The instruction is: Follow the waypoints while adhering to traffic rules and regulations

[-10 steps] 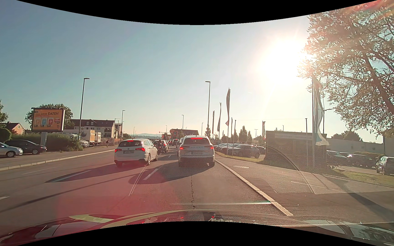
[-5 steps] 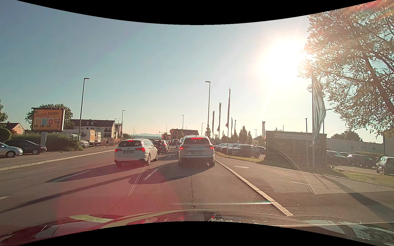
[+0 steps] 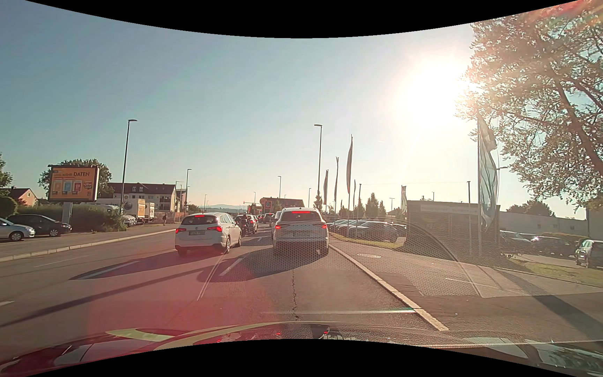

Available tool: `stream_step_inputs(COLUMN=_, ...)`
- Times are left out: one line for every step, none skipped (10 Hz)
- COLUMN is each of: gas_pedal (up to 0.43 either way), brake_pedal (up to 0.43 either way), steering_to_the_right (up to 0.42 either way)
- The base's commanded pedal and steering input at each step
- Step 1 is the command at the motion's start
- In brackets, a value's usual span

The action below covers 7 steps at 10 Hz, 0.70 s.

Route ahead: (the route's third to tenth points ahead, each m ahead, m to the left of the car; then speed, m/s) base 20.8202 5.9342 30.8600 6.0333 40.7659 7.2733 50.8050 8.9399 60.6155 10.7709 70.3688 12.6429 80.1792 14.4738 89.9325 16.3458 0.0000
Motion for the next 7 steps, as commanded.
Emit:
stream_step_inputs(gas_pedal=0.000, brake_pedal=0.250, steering_to_the_right=-0.015)
stream_step_inputs(gas_pedal=0.000, brake_pedal=0.250, steering_to_the_right=-0.015)
stream_step_inputs(gas_pedal=0.000, brake_pedal=0.250, steering_to_the_right=-0.015)
stream_step_inputs(gas_pedal=0.000, brake_pedal=0.250, steering_to_the_right=-0.015)
stream_step_inputs(gas_pedal=0.000, brake_pedal=0.250, steering_to_the_right=-0.015)
stream_step_inputs(gas_pedal=0.000, brake_pedal=0.250, steering_to_the_right=-0.015)
stream_step_inputs(gas_pedal=0.000, brake_pedal=0.250, steering_to_the_right=-0.015)
